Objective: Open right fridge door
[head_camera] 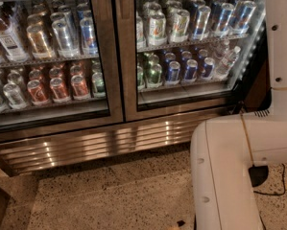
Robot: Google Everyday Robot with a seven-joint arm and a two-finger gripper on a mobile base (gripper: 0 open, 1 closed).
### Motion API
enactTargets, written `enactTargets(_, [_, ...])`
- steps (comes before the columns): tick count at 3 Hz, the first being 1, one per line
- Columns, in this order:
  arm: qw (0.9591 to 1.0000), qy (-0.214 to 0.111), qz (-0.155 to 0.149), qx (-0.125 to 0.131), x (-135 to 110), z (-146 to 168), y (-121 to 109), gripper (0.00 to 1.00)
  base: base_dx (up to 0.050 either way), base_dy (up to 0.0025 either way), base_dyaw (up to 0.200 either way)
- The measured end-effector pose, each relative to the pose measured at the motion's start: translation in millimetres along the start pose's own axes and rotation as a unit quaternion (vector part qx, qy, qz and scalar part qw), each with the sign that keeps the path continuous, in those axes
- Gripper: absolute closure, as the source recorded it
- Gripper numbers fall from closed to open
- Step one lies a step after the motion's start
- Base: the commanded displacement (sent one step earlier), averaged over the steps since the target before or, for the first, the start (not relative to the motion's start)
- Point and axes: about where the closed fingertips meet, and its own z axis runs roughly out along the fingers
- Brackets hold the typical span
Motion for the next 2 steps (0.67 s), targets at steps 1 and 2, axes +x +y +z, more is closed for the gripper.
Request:
enactTargets(1, [0.9985, -0.024, -0.011, 0.048, 1, 2, -13, 0.0, 0.0, 0.0, 0.0])
enactTargets(2, [0.995, -0.043, -0.038, 0.082, 0, 3, -36, 0.0, 0.0, 0.0, 0.0])
